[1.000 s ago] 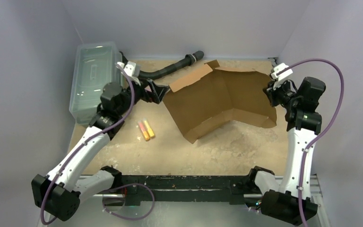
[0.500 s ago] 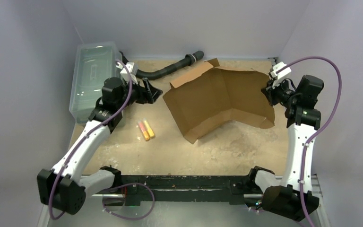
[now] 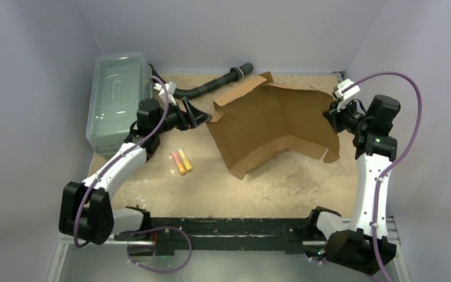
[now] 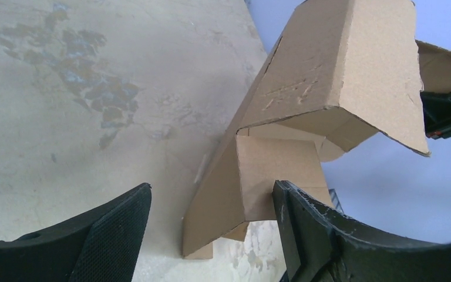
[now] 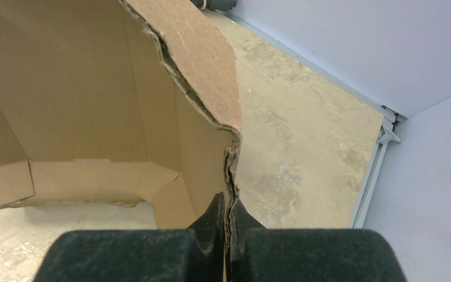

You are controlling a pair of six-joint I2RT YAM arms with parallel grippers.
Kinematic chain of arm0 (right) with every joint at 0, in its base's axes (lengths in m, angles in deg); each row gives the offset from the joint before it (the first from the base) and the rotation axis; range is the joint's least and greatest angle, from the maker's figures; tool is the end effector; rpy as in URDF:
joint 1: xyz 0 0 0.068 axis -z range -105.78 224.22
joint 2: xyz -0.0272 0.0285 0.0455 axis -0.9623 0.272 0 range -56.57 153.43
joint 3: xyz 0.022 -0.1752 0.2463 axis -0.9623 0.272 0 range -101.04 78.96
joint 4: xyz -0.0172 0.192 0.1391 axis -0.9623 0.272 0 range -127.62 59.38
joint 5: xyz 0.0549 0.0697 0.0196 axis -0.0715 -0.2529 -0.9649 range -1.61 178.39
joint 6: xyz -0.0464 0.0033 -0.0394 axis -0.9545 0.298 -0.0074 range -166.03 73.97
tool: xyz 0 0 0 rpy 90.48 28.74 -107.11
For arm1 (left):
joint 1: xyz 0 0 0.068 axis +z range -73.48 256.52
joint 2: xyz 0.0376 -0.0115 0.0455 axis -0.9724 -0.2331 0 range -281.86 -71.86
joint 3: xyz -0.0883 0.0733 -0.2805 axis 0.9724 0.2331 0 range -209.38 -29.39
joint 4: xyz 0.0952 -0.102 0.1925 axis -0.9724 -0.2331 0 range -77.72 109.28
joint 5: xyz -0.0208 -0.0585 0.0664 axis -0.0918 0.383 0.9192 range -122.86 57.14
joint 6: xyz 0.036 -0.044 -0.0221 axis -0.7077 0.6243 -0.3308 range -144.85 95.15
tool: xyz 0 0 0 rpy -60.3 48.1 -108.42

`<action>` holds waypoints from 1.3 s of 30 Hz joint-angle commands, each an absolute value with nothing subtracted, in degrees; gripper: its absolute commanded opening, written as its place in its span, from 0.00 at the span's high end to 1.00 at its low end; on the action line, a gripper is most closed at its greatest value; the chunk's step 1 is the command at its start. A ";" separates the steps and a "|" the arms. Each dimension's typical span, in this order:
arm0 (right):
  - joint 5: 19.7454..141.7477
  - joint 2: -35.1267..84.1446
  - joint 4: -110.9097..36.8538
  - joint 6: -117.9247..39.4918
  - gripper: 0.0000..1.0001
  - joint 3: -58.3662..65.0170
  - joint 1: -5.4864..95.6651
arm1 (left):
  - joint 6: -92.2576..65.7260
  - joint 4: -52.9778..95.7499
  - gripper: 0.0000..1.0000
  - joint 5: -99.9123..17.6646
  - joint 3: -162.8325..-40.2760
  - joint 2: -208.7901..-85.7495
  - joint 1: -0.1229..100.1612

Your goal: Fold the paper box

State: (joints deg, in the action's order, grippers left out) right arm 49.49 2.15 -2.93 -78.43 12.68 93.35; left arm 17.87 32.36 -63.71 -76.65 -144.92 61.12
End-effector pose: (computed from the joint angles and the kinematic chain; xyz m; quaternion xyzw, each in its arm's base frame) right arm 0.1736 -0.0299 0.4042 -0.2654 0.7791 0.0421 0.5664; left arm 0.2522 -0.0937 0.3295 -0.0164 0.7708 -0.4740 0.4253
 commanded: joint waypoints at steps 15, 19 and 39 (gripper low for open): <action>48.22 1.27 -4.97 -78.64 1.00 12.34 93.42 | 16.84 21.51 0.39 -59.72 -81.28 -146.10 55.81; 48.05 1.00 -4.75 -78.64 1.00 12.38 93.42 | 15.14 20.00 0.58 -56.29 -82.40 -146.60 55.16; 44.31 -0.05 -2.74 -83.38 1.00 11.73 93.46 | -3.02 10.40 0.14 -60.32 -111.95 -144.65 62.81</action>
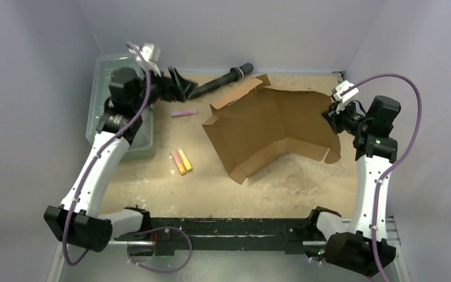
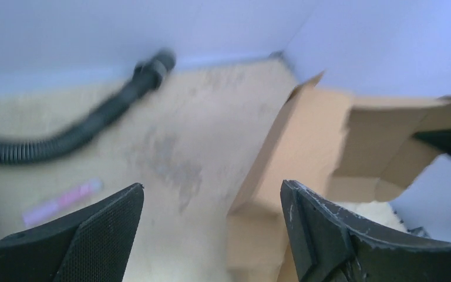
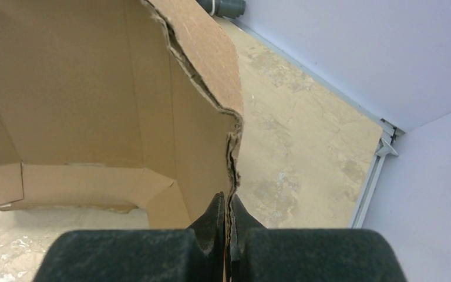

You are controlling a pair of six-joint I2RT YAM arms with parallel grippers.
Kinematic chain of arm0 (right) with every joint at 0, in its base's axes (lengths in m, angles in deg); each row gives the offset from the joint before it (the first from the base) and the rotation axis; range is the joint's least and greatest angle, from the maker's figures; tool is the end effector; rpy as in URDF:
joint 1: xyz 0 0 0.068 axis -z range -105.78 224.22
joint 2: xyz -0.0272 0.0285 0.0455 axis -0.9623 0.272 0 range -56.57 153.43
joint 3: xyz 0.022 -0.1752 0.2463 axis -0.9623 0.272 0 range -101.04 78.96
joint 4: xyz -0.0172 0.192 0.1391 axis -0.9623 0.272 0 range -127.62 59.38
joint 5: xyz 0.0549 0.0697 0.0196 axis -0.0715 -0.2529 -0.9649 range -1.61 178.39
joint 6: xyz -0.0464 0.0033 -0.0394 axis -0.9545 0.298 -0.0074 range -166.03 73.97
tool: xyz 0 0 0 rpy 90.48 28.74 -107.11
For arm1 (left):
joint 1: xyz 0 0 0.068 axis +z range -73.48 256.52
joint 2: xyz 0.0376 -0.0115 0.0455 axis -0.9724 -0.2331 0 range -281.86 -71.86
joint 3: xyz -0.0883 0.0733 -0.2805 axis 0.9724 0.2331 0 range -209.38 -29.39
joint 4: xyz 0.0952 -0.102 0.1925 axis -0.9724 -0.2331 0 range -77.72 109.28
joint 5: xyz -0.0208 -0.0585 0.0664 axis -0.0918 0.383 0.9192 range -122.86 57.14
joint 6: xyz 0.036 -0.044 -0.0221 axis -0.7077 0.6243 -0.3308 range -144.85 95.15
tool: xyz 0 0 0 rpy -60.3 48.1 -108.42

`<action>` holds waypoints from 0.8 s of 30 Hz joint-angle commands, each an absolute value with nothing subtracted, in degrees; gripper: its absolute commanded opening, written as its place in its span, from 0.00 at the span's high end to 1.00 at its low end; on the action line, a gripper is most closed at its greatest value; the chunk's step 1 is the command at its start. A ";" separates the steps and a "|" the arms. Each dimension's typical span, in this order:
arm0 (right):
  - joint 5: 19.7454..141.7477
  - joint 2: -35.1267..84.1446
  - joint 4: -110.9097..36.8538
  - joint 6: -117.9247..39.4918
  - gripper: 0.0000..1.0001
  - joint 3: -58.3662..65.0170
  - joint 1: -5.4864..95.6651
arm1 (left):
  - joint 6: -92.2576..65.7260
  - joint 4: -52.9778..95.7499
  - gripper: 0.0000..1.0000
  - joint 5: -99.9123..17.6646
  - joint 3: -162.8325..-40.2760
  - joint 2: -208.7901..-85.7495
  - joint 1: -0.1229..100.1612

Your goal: Fold the paper box

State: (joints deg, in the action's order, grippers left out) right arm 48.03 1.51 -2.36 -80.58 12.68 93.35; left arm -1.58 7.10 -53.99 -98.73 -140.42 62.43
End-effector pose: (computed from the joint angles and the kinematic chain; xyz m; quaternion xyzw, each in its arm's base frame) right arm 0.1697 -0.0276 0.4052 -0.2858 0.7692 0.0413 0.5700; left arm 0.2336 -0.0756 0.4283 0.0549 0.7675 -0.3338 0.5445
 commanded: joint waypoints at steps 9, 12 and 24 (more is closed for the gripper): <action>35.76 0.24 -3.22 -82.27 1.00 9.89 93.46 | -1.95 8.65 0.08 -67.06 -147.04 -174.01 52.53; 32.25 0.28 -4.00 -79.87 1.00 8.62 93.44 | -3.84 8.39 0.08 -64.37 -150.28 -178.50 49.70; 34.14 3.38 -6.82 -66.43 1.00 -0.50 93.47 | -6.31 10.20 0.08 -66.33 -147.60 -179.40 51.04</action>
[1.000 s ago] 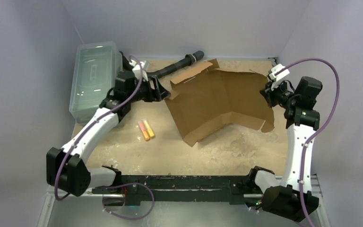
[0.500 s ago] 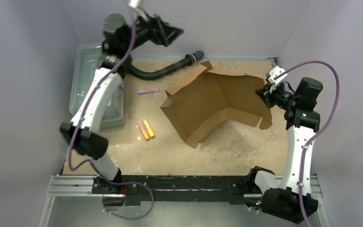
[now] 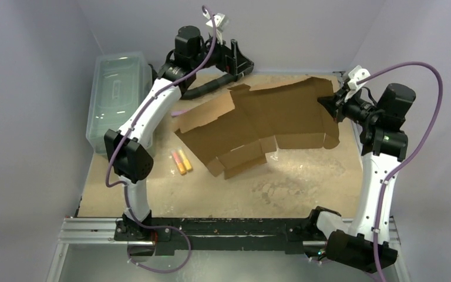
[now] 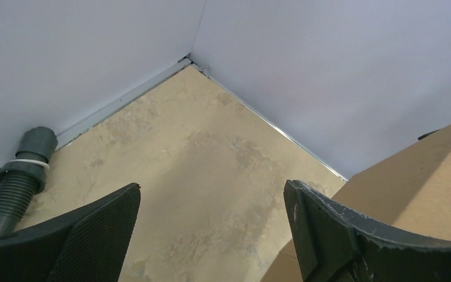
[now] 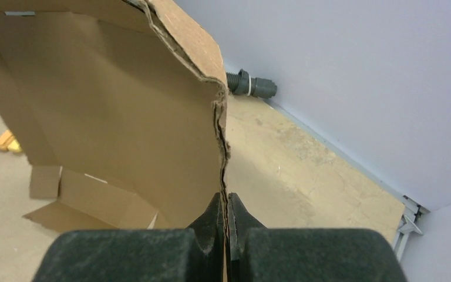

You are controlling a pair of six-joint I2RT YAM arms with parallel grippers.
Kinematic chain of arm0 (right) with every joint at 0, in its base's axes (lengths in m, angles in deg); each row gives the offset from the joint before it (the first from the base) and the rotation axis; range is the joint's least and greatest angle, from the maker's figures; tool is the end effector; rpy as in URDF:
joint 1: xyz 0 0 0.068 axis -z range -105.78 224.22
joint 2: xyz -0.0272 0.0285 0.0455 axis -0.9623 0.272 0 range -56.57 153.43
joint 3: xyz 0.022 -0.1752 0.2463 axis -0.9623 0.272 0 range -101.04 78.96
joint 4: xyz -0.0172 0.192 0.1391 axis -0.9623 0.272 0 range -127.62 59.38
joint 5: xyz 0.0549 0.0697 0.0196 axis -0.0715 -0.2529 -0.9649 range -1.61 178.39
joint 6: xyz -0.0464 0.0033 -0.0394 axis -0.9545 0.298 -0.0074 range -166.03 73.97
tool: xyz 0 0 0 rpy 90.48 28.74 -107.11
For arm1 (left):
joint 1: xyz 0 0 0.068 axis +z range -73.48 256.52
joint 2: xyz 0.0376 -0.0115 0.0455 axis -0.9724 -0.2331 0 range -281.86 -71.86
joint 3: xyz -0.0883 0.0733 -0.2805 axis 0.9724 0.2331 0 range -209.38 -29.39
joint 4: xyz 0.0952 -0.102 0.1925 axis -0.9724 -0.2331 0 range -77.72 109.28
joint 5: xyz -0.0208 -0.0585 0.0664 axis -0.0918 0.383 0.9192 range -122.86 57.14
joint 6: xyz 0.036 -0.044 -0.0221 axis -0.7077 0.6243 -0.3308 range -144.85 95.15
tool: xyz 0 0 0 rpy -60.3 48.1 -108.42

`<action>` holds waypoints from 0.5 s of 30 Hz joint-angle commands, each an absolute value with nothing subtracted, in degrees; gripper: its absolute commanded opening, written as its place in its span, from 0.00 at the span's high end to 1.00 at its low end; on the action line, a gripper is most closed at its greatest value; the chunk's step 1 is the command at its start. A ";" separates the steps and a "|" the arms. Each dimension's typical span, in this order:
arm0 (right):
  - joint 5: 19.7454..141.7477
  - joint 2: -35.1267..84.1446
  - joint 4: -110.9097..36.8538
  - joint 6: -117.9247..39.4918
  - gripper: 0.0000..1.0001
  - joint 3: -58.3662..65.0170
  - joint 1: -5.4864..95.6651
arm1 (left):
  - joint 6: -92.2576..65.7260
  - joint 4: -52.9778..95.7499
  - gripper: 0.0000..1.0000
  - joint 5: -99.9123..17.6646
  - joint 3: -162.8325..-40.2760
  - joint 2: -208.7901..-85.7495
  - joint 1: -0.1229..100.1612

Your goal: Fold the paper box

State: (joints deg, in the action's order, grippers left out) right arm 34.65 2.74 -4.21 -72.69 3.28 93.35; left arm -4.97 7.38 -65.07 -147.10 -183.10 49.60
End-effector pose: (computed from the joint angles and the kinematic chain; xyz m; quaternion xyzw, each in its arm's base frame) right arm 0.1627 -0.0175 0.4571 -0.3152 0.6981 0.1285 0.6299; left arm 0.3905 -0.2255 0.4624 0.2300 0.6979 -0.4451 0.5118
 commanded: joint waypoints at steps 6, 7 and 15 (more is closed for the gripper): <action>34.07 3.93 -6.70 -65.90 1.00 -1.55 93.49 | 10.21 27.33 0.11 -76.10 -140.74 -176.52 59.61; 34.21 4.09 -6.63 -65.96 1.00 -1.55 93.47 | 10.69 28.56 0.11 -77.88 -140.14 -176.15 60.50; 32.75 4.95 -6.12 -67.22 1.00 -1.23 93.51 | 8.12 30.99 0.09 -84.02 -138.17 -176.62 60.67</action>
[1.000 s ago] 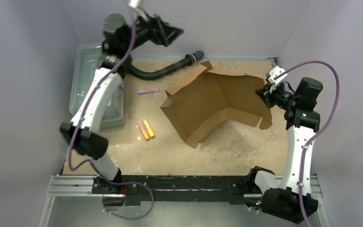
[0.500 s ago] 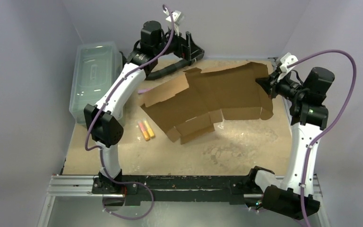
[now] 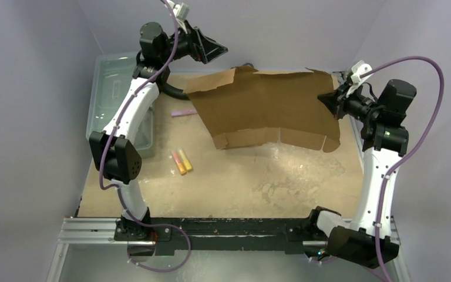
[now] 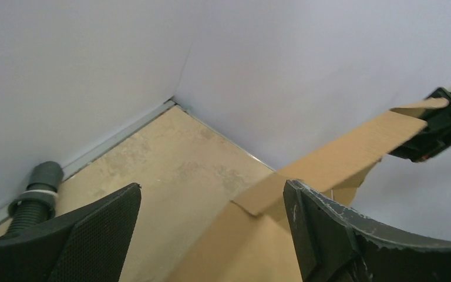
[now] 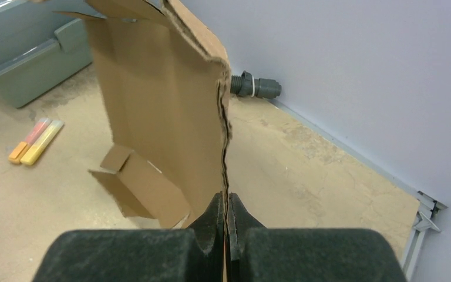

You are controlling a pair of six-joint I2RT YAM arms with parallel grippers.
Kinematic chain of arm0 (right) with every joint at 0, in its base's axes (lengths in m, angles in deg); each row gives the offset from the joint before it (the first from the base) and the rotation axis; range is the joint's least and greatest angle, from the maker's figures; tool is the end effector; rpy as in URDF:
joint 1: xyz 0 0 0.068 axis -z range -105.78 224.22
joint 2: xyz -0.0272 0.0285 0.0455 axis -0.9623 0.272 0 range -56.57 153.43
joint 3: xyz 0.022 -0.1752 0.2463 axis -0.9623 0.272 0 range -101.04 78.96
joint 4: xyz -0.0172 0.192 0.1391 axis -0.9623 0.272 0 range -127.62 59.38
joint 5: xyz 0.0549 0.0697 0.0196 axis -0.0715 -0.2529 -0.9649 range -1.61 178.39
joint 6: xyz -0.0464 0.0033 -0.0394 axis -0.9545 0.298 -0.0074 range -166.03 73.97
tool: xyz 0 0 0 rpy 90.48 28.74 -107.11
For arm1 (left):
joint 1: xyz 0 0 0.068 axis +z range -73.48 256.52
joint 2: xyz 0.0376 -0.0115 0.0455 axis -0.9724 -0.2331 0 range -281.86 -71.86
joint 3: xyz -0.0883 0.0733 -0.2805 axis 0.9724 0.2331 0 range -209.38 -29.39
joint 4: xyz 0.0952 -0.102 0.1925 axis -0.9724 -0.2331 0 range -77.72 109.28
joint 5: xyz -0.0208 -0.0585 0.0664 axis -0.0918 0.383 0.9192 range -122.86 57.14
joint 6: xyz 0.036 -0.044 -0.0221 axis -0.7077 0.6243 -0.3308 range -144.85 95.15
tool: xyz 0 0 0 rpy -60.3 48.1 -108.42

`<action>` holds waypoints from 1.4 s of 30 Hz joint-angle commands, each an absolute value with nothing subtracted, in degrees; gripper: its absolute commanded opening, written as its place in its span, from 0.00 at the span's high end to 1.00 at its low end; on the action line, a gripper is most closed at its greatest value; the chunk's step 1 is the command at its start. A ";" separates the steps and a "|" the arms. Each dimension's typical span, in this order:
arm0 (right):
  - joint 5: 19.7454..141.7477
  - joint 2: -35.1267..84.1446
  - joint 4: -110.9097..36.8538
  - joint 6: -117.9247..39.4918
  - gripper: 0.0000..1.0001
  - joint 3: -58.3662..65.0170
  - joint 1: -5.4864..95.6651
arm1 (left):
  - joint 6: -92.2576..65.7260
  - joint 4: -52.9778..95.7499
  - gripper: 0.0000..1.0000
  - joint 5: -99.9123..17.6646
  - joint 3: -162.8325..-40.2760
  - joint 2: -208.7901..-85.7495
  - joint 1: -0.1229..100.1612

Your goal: Fold the paper box

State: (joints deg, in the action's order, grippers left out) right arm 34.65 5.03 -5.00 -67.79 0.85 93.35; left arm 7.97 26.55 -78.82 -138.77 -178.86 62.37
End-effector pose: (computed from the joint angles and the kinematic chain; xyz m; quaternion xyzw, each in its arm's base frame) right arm 0.1726 -0.0210 0.4650 -0.2879 0.7065 0.1512 0.6285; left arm 0.4063 -0.1362 0.4827 0.1981 0.6344 -0.5113 0.5449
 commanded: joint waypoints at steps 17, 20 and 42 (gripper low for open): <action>29.16 6.91 -3.59 -68.16 1.00 -6.29 93.46 | -5.02 23.10 0.14 -79.54 -146.75 -181.82 57.45; 30.93 7.60 -4.98 -64.67 1.00 -8.31 93.48 | -14.47 18.48 0.11 -77.96 -143.11 -175.63 57.38; 30.82 10.29 -3.70 -60.31 1.00 -11.08 93.46 | -57.00 24.79 0.09 -49.27 -114.23 -156.91 41.80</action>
